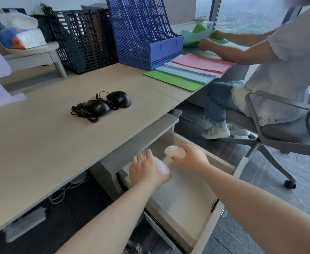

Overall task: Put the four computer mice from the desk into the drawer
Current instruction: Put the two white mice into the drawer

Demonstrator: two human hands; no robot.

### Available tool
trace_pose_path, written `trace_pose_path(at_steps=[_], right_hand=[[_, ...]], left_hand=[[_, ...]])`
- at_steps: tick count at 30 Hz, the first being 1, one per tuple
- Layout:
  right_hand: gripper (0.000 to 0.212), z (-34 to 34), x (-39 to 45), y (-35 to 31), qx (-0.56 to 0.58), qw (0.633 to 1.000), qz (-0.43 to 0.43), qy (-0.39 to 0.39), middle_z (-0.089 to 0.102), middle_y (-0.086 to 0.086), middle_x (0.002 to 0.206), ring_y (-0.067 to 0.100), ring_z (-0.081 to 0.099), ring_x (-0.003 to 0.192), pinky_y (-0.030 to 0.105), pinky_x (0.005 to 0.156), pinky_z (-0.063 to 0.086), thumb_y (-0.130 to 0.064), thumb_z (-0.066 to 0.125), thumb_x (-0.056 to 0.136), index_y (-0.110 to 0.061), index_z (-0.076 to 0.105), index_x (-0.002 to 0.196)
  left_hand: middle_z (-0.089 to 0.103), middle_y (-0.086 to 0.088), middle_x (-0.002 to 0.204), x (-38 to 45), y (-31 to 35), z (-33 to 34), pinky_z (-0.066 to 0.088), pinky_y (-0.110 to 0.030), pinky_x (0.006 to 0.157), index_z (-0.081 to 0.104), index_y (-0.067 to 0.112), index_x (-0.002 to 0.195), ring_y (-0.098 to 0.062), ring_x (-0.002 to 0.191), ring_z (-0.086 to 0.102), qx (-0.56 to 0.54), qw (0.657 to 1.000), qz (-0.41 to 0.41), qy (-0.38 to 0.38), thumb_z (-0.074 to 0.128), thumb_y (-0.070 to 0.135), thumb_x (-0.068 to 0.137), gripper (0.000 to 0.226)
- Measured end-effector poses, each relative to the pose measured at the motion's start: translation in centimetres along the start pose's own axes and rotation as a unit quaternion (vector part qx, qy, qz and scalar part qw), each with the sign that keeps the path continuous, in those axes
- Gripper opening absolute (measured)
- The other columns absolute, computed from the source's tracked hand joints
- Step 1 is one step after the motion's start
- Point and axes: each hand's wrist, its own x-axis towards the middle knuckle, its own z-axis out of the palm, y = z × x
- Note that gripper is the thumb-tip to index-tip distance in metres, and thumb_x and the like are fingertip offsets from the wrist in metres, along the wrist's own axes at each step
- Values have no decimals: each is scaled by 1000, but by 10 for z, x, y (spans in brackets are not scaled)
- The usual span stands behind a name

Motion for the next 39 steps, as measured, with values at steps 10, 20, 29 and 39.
trace_pose_path(at_steps=[10,20,29,39], right_hand=[[66,69,40,13,-48,995,-3,-87,60,10,130,29,52,125,36,95,46,-48,61,84,-18,42,139],[55,84,54,19,-64,992,-42,-97,63,12,123,32,53,119,38,90,46,-45,65,79,-14,54,123],[56,80,47,24,-112,988,-53,-93,59,10,131,30,47,125,42,98,45,-52,47,90,-17,46,134],[31,30,24,-11,-83,994,-72,26,66,10,94,33,61,90,37,71,53,-36,39,94,-12,59,96]], left_hand=[[39,-7,142,37,-16,55,34,-35,102,16,19,147,-26,131,31,49,997,-6,-67,66,66,67,106],[39,-8,142,56,-16,81,33,-36,101,17,25,146,-26,133,31,104,988,-18,-109,74,57,65,104],[38,-7,146,48,-12,66,33,-39,102,17,25,147,-26,134,33,93,991,-10,-95,64,75,63,109],[53,-7,128,30,-10,-4,41,-40,91,48,18,122,-27,120,49,58,995,84,1,47,49,92,43]])
